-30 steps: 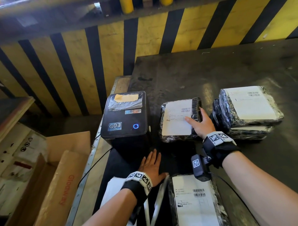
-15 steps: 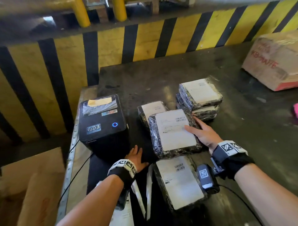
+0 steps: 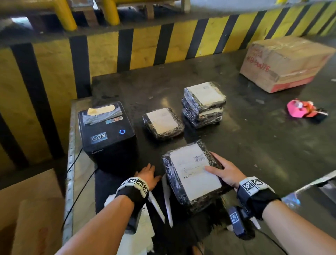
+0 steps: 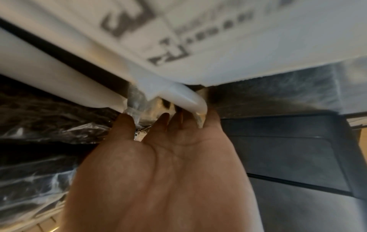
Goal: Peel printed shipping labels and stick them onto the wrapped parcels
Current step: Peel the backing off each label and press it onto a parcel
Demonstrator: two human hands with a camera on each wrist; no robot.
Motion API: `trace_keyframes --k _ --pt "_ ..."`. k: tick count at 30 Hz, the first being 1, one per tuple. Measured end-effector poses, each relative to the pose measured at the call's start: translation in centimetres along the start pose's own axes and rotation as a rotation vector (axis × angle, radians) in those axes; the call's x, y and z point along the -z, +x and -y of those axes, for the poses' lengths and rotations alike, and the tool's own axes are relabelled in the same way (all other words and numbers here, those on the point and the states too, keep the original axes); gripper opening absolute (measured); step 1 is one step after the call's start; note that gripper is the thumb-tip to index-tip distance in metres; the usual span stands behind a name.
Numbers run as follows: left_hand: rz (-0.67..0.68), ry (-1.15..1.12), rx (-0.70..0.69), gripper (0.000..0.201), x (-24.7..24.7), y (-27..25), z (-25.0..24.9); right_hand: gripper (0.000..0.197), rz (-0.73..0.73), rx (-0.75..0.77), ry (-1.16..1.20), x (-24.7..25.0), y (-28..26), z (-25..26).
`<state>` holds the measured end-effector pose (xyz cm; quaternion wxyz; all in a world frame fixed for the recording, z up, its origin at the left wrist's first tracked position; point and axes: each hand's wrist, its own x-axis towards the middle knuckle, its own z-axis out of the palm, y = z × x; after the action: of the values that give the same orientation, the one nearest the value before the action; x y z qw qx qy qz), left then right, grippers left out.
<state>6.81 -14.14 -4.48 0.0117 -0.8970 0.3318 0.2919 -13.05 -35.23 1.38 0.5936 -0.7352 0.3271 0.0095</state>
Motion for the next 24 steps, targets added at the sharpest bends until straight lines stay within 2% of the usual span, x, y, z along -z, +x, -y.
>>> trace_keyframes --k 4,7,10,14,16,18,20,22,24 --pt "-0.033 0.01 0.008 0.065 0.1 -0.9 0.6 0.053 0.003 0.011 -0.116 -0.2 0.1 0.6" --pt "-0.054 0.007 0.008 0.067 0.1 -1.6 1.4 0.074 -0.037 -0.032 -0.303 0.2 0.3 0.9" --pt "-0.091 -0.011 0.013 0.067 0.5 -2.5 2.2 0.075 -0.069 -0.024 -0.5 -0.2 0.3 3.1" --pt "-0.15 -0.077 0.0 0.062 1.3 -4.5 3.7 0.065 -0.163 0.212 -0.634 -4.4 0.2 7.0" --pt "-0.191 -0.111 -0.011 0.056 1.2 -5.9 4.7 0.06 -0.115 0.367 -0.677 -7.5 -0.1 8.3" --pt "-0.215 -0.118 0.0 0.056 0.6 -7.7 5.7 0.053 -0.007 0.492 -0.705 -11.1 -0.7 8.9" --pt "-0.229 -0.107 0.03 0.06 -0.3 -9.4 6.8 0.043 0.099 0.542 -0.741 -14.6 -1.2 8.7" --pt "-0.242 -0.106 0.07 0.061 -1.4 -11.1 7.9 0.042 0.197 0.458 -0.796 -17.6 -1.4 7.7" --pt "-0.261 -0.106 0.1 0.059 -2.6 -12.7 8.8 0.052 0.271 0.297 -0.885 -19.5 -1.3 6.6"
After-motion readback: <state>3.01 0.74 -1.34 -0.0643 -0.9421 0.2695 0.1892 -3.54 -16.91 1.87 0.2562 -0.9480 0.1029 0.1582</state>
